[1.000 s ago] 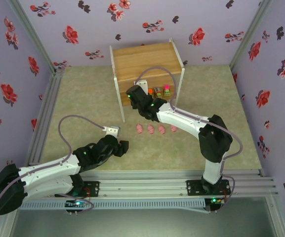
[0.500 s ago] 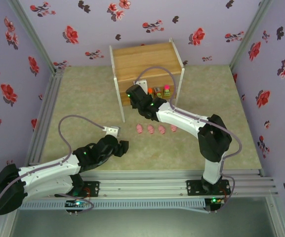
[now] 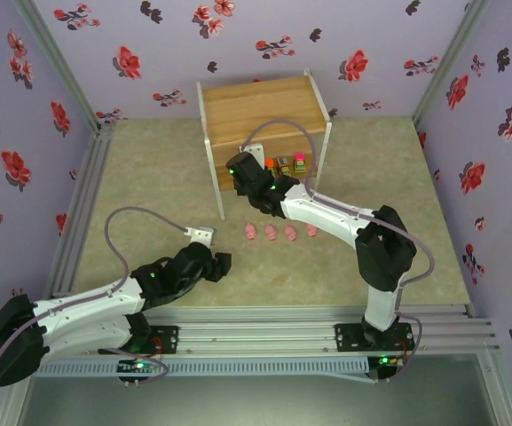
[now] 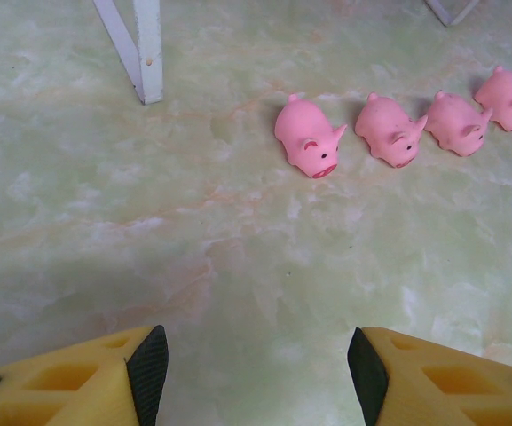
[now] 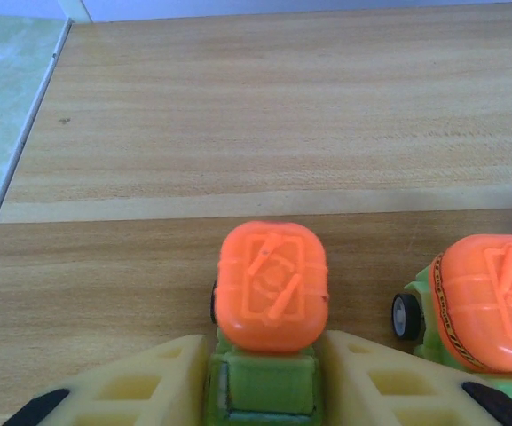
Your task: Place and organize the plastic toys onto the shelf
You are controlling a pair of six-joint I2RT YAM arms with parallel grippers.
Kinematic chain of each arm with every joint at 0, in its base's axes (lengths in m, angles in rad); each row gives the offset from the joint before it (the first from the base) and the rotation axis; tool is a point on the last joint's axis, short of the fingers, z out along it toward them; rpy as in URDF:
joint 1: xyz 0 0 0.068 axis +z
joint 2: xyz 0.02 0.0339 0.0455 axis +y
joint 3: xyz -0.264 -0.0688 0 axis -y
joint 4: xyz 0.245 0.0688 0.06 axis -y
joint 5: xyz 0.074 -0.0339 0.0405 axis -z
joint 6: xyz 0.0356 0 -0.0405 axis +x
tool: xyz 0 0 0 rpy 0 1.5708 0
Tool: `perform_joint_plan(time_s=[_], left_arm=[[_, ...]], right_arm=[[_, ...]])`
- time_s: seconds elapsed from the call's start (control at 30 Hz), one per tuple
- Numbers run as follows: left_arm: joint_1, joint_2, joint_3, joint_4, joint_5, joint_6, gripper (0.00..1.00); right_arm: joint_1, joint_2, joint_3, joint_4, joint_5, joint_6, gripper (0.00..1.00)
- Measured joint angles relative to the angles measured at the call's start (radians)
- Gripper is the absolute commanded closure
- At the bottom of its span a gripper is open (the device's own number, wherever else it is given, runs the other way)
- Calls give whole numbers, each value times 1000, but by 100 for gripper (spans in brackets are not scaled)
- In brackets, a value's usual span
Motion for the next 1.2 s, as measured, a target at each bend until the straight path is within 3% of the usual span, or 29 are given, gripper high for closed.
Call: perform_joint_plan(time_s=[0.5,1.2], left_arm=[[0,0,0,0,8,0,39],[0,47,11,3,16,20,39]], right_arm=[[0,-12,-1,-3,0,0,58],[64,-230,-172,-15,24,1,57]])
